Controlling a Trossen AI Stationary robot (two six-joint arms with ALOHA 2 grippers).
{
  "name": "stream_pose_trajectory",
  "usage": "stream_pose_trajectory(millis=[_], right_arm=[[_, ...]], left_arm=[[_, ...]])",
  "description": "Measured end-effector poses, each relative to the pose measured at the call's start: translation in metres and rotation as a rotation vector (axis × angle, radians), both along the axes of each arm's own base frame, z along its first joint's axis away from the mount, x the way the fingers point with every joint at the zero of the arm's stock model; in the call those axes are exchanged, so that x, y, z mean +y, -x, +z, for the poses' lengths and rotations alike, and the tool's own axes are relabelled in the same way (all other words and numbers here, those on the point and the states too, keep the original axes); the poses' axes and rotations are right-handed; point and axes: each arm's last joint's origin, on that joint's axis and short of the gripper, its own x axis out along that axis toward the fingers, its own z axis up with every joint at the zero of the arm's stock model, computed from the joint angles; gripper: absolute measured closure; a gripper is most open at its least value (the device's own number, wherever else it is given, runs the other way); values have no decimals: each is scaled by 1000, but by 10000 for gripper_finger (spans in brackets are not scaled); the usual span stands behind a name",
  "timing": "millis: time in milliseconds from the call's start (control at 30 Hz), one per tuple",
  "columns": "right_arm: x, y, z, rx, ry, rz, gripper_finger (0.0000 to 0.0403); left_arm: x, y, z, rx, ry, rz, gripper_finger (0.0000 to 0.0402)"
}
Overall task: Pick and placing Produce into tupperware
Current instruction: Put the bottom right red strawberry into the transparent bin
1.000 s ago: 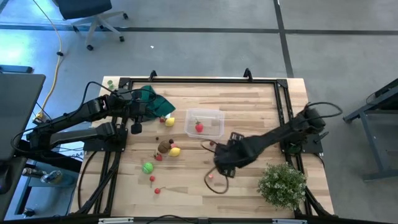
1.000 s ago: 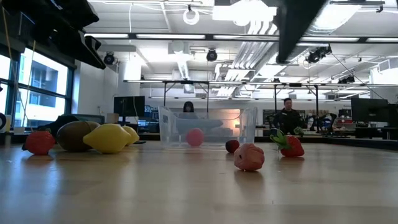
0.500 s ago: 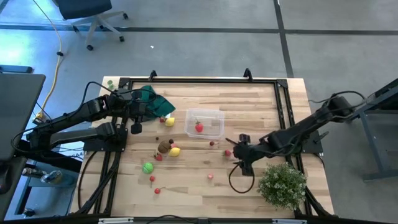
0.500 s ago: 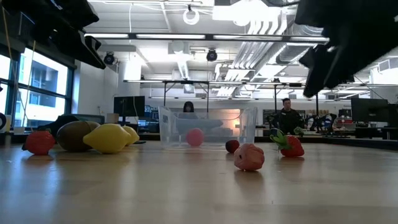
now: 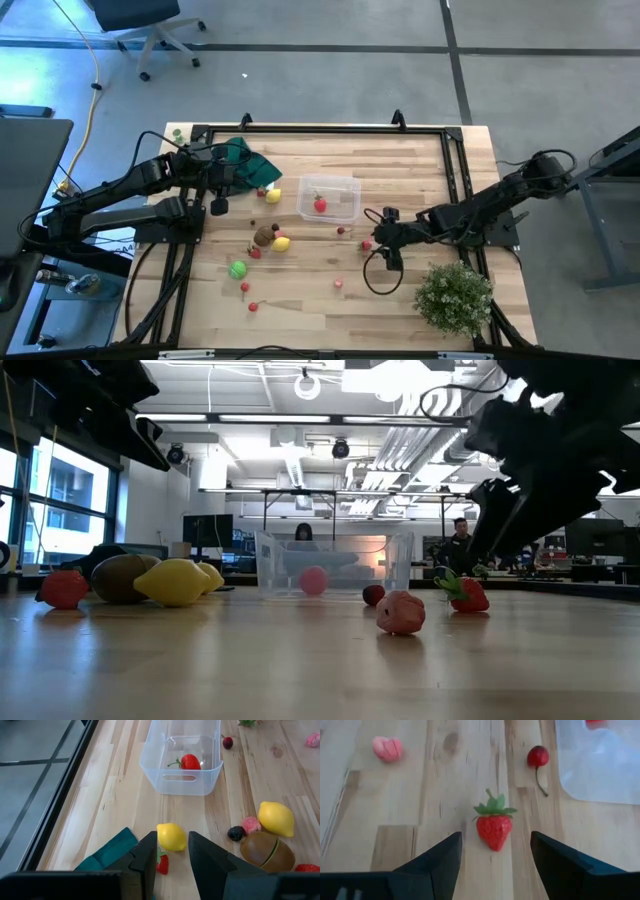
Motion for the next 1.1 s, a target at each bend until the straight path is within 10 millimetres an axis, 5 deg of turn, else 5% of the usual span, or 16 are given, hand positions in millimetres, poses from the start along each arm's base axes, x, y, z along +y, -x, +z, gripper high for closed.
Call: stream_pose_trajectory(millis=[700,1100], right_arm=[[-5,-14,-33,20,-41,22,174],[-5,-18,-36,7,-44,18,199]], left_arm=[[0,0,0,0,0,0,302],[0,0,0,0,0,0,302]])
